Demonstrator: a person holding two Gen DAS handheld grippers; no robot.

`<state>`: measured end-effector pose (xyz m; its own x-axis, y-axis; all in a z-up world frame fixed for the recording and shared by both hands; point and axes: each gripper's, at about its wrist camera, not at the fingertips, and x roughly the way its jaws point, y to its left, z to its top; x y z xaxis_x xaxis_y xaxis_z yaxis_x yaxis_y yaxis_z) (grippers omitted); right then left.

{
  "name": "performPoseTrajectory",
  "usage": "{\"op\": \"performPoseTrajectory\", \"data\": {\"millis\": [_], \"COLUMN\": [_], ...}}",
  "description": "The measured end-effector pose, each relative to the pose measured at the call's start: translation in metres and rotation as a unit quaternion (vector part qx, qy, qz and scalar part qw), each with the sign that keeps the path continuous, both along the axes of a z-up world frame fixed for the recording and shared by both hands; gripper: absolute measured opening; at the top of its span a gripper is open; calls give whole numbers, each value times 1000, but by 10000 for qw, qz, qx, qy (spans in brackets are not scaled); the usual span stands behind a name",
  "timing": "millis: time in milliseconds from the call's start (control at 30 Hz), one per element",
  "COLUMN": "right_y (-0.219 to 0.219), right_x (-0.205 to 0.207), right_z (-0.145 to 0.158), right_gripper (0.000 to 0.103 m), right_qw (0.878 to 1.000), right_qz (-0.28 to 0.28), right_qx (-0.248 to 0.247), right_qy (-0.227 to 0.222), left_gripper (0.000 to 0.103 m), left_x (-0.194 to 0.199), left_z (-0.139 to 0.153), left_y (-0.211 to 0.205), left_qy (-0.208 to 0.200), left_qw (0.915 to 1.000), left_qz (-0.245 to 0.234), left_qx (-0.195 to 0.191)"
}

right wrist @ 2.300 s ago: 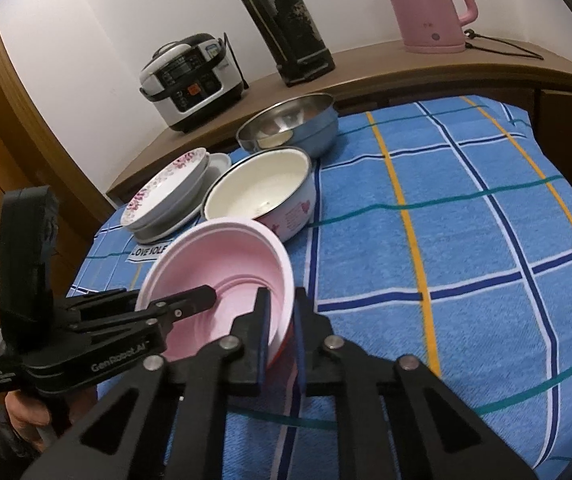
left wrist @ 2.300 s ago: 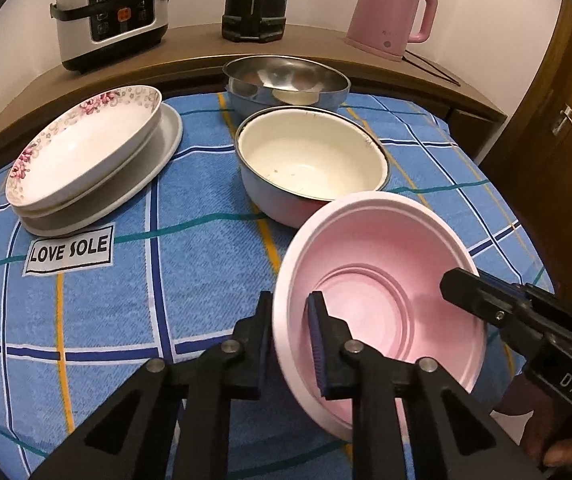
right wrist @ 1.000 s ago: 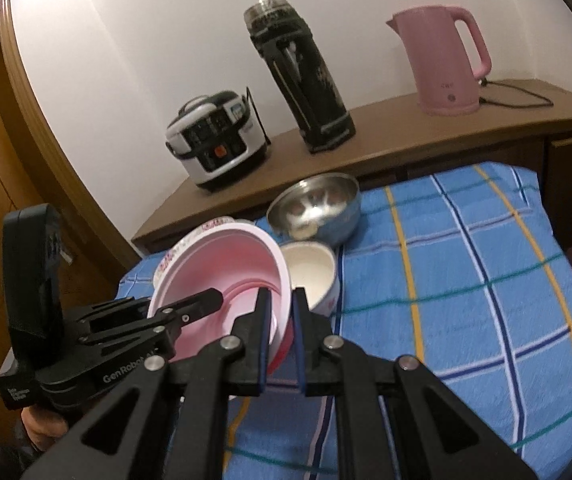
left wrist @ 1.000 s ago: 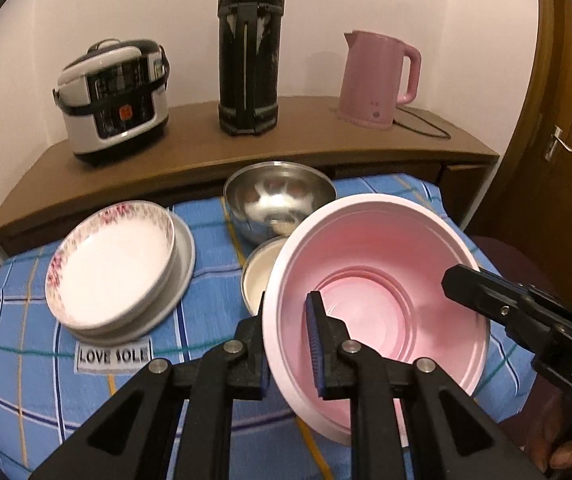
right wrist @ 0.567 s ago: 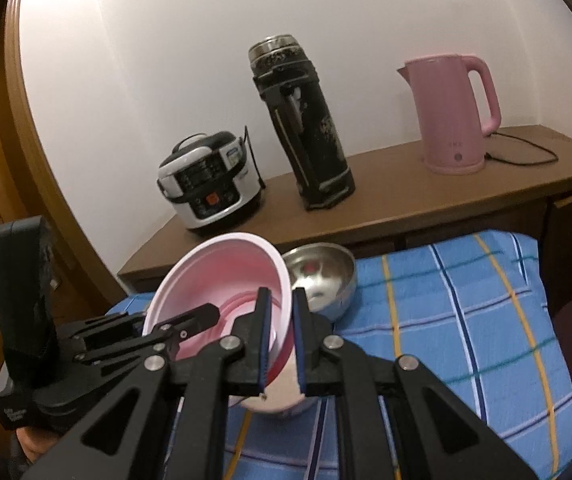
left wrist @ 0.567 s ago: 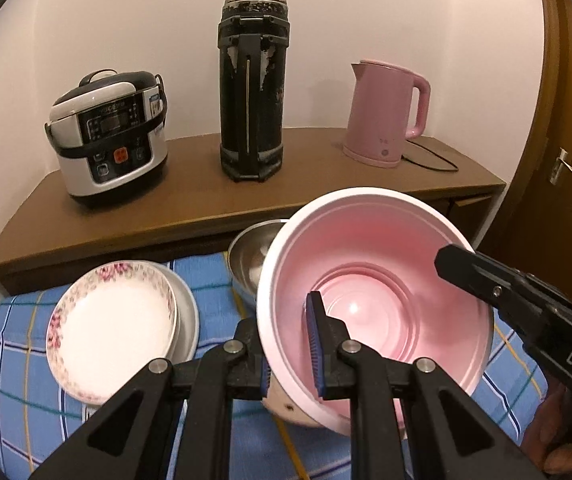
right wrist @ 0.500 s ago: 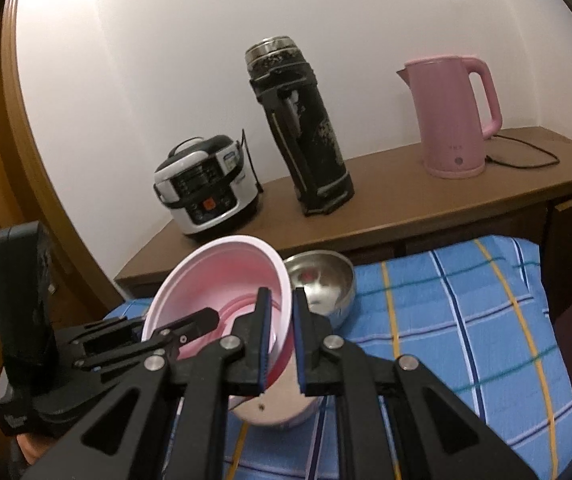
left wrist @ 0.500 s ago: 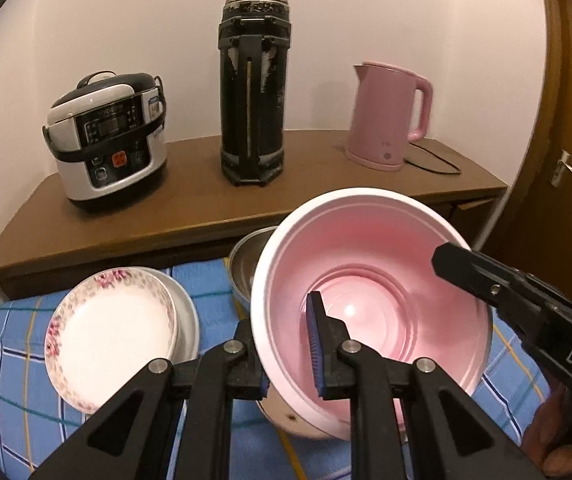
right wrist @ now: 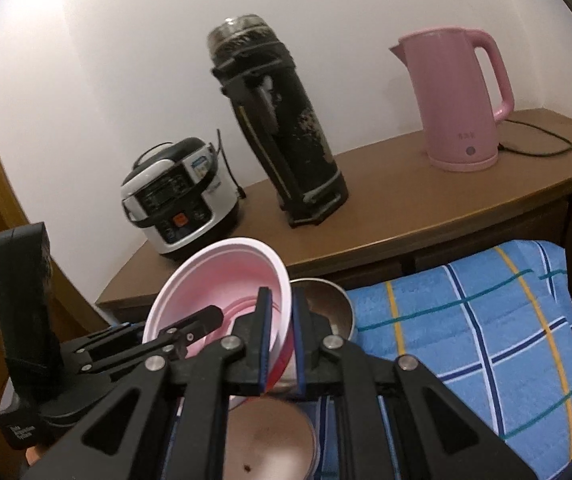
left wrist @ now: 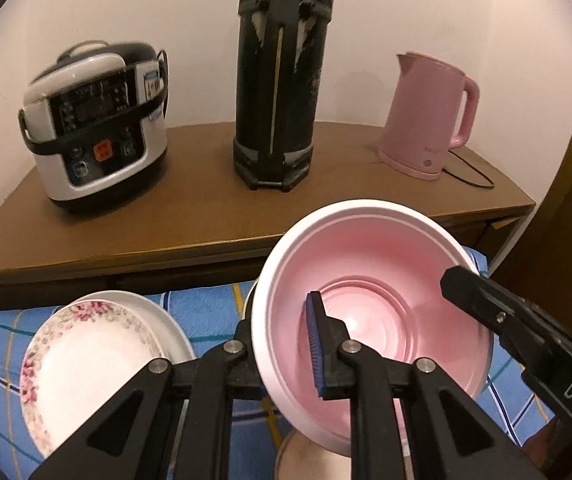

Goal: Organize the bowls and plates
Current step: 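Lift the pink bowl with the left gripper over the steel bowl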

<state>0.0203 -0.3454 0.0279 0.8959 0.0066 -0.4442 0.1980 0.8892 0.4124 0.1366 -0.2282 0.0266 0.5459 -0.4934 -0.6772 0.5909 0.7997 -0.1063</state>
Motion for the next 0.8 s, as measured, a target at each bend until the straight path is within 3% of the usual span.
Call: {"op": "performPoseTrajectory", "data": {"millis": [333, 800], "right_y": [-18, -18], "right_x": [24, 36], "right_z": [-31, -53], "right_gripper": [10, 11], "right_qw": [9990, 9989], "right_qz": [-122, -135], "right_qx": [366, 63], "right_qy": [237, 444], "left_gripper": [17, 18], "left_x": [28, 34], "left_z": [-29, -47], "left_y": [-16, -28], "left_qy": [451, 390], "left_qw": [9989, 9978], "left_qz": [94, 194], "left_qx": [122, 498]}}
